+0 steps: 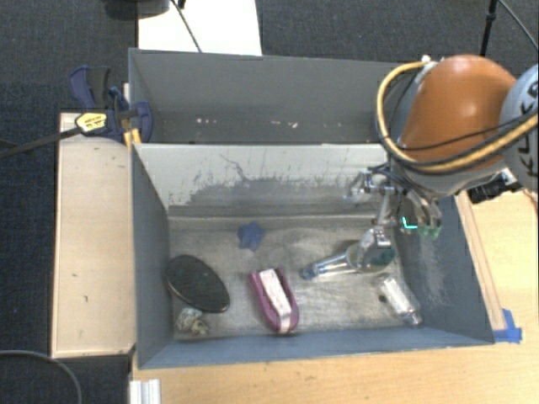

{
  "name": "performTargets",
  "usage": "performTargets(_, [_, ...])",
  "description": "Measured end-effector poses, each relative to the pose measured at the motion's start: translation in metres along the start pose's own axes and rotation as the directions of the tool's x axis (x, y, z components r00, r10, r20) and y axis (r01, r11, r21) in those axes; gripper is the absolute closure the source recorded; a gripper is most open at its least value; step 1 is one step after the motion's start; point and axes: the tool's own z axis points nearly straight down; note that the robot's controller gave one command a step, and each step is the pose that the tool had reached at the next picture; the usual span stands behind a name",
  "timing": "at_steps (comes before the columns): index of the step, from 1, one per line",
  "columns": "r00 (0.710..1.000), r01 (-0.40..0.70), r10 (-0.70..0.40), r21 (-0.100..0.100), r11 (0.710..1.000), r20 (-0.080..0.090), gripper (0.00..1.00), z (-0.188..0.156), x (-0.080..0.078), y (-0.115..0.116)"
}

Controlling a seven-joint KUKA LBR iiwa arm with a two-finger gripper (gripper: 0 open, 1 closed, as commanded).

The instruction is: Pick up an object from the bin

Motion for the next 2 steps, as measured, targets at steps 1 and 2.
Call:
performTargets(1, [1.000, 0.023, -0.023, 0.000, 1.000, 0.001, 0.00, 0.152, 0.017, -0.065])
performTargets(2, [1.000, -0.004, 0.004, -0.001, 1.000, 0.016, 0.00, 0.164, 0.027, -0.107])
